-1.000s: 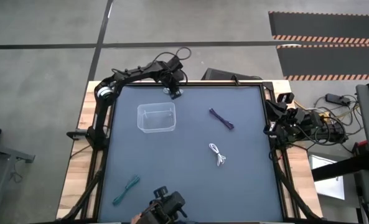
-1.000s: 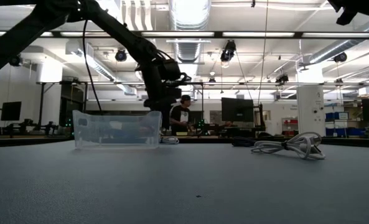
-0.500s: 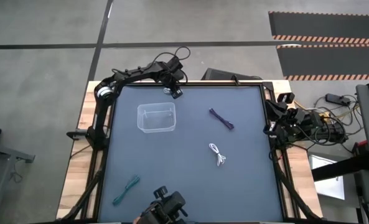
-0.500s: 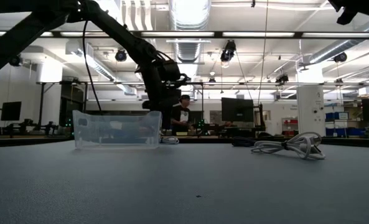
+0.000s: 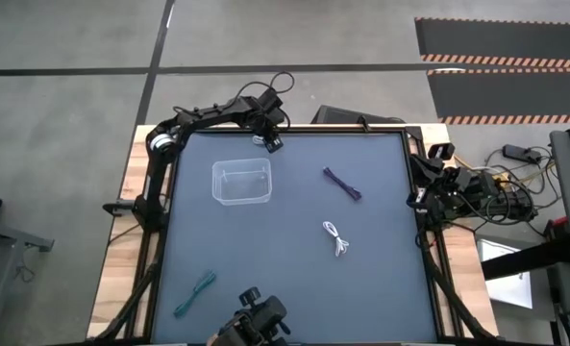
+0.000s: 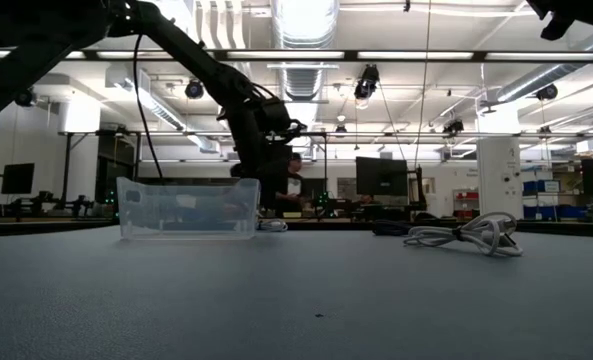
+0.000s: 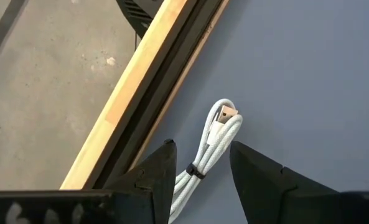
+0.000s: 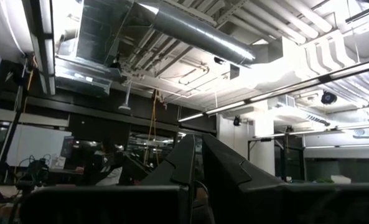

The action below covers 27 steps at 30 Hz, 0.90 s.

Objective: Pick and place USB-C Cables
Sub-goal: Put the top white charger cable into the bin

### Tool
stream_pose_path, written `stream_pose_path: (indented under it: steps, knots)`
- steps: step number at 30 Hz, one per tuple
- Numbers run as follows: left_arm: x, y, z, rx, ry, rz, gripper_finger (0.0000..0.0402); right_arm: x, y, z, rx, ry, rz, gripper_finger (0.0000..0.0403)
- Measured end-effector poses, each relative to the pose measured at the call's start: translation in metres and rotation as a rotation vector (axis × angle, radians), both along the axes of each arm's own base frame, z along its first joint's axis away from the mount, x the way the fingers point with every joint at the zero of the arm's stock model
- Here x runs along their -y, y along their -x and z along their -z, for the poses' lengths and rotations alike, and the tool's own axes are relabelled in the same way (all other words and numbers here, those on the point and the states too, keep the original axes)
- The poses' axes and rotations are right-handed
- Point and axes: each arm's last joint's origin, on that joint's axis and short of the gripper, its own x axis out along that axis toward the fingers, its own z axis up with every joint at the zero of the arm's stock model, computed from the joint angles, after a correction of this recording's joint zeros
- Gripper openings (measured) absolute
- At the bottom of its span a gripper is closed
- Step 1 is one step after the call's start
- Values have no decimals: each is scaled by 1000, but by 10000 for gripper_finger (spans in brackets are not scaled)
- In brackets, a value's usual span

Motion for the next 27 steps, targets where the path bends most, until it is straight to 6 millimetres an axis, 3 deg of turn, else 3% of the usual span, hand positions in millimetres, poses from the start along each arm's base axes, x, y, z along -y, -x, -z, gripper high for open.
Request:
stream_pose_path:
  steps: [27]
  knots:
    - [6, 6, 24, -168, -128, 441, 146, 0, 0, 0, -5, 0, 1, 22]
